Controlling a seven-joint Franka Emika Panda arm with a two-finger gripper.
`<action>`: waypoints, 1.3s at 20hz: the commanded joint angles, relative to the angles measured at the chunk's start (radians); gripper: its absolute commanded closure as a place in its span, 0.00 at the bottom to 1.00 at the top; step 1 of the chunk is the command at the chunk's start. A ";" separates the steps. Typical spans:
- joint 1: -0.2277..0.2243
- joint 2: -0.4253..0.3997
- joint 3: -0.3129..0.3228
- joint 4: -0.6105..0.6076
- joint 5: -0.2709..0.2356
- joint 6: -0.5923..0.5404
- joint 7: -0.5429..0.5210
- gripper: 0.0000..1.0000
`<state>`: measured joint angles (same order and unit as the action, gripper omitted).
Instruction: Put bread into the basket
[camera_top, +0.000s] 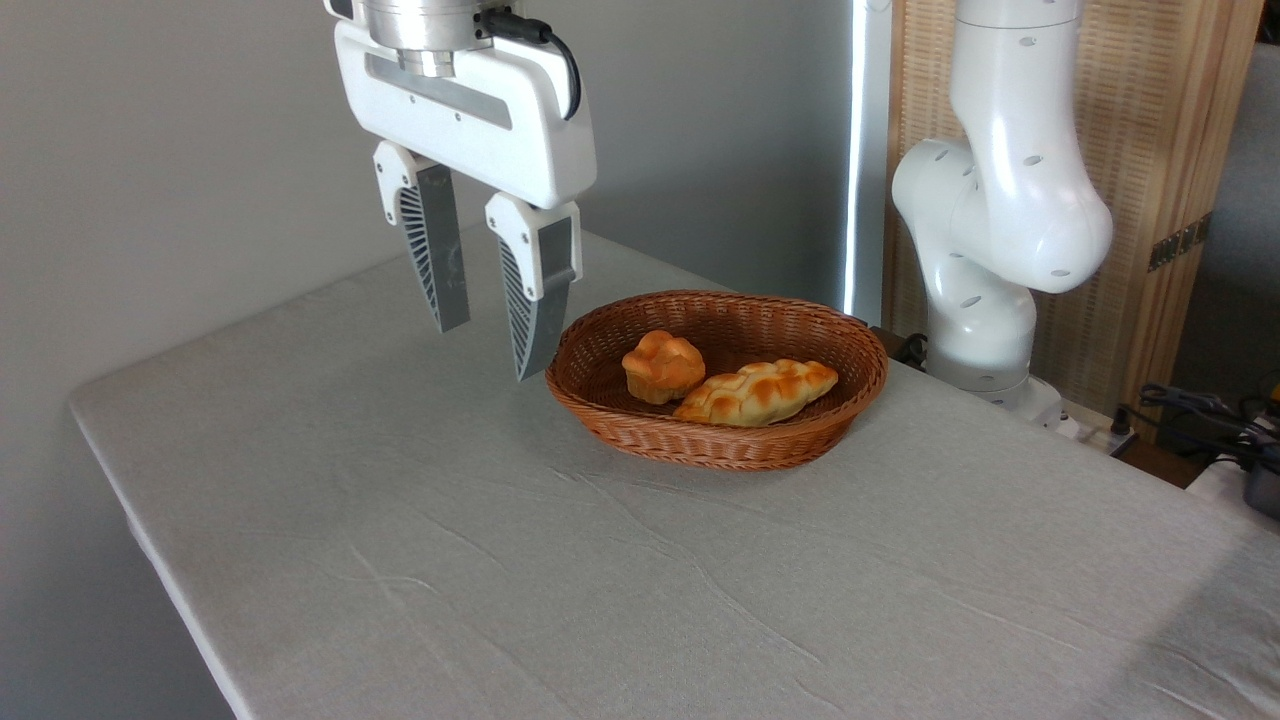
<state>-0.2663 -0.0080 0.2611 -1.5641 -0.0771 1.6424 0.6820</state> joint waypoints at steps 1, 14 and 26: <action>-0.004 0.016 0.000 0.019 0.011 -0.003 -0.010 0.00; 0.004 0.017 -0.039 0.012 0.013 -0.067 0.044 0.00; 0.094 0.022 -0.132 0.003 0.028 -0.090 0.048 0.00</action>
<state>-0.2035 0.0106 0.1601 -1.5657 -0.0650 1.5813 0.7126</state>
